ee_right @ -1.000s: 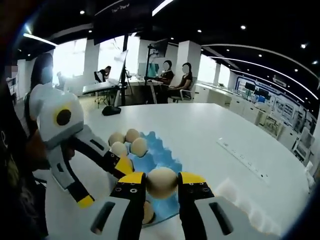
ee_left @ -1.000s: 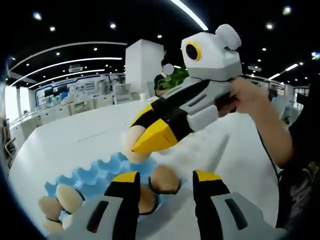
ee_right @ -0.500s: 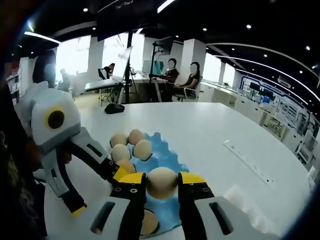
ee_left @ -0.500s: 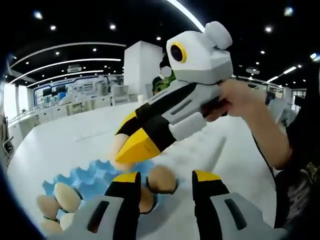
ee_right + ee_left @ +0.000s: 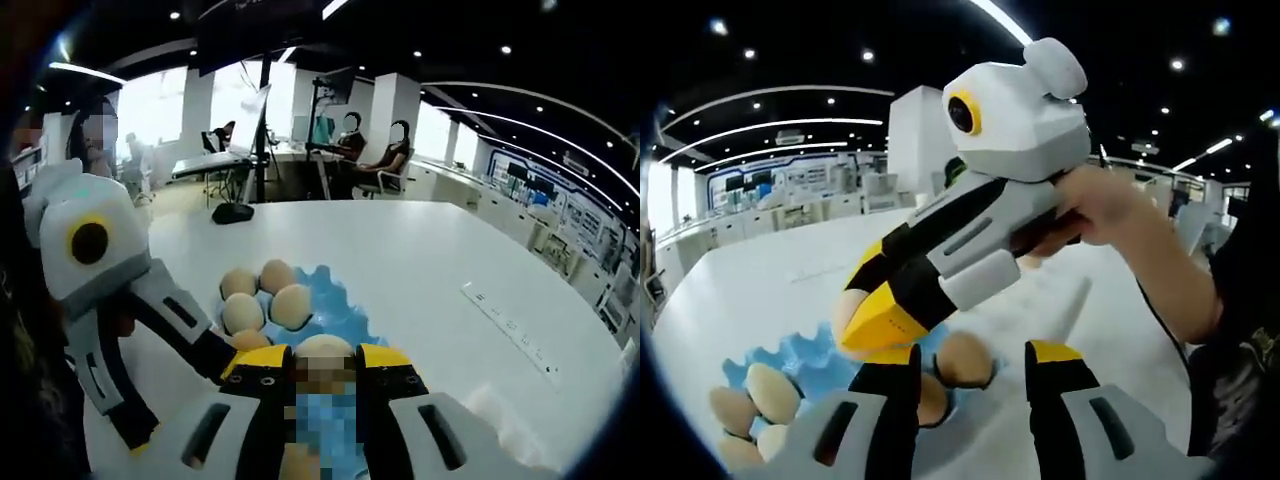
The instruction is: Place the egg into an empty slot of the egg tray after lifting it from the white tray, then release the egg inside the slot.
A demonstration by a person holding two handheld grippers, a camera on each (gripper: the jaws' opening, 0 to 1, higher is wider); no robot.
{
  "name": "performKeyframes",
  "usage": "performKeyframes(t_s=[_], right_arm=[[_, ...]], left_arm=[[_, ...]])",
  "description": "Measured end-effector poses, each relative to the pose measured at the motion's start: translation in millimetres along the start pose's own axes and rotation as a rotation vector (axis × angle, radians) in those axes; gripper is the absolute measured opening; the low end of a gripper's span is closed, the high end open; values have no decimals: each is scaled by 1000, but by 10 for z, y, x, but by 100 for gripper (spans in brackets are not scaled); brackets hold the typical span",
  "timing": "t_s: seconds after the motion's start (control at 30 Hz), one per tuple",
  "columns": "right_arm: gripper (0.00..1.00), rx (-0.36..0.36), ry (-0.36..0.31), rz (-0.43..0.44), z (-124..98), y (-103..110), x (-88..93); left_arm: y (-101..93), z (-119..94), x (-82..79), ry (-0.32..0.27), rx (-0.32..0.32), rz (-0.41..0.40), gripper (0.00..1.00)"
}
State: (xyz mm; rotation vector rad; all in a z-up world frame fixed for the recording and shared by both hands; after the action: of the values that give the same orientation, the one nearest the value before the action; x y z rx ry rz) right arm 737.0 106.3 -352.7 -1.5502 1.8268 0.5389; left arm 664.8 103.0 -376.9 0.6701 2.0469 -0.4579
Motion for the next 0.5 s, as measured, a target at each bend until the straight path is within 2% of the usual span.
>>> performKeyframes(t_s=[0.3,0.5], right_arm=[[26,-15,6,5,107,-35,-51],[26,-81,13,19,221,-47,-87]], left_arm=[[-1,3,-1,-8,12,3,42],[-2,-3,3,-16,21,3,42]])
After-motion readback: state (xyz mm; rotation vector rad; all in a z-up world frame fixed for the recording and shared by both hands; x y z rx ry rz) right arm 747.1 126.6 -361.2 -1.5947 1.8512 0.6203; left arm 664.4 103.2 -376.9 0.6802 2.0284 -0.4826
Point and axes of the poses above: the point that each gripper's makers call its tool centre point, and the gripper's own axes: z roughly forward along the fingers, y roughly to its left, x roughly out of its underside, the point moved 5 cm from there along -z, roughly backward along the fingers, and after that the axes turned 14 degrees about y, right-handed, at the moved point
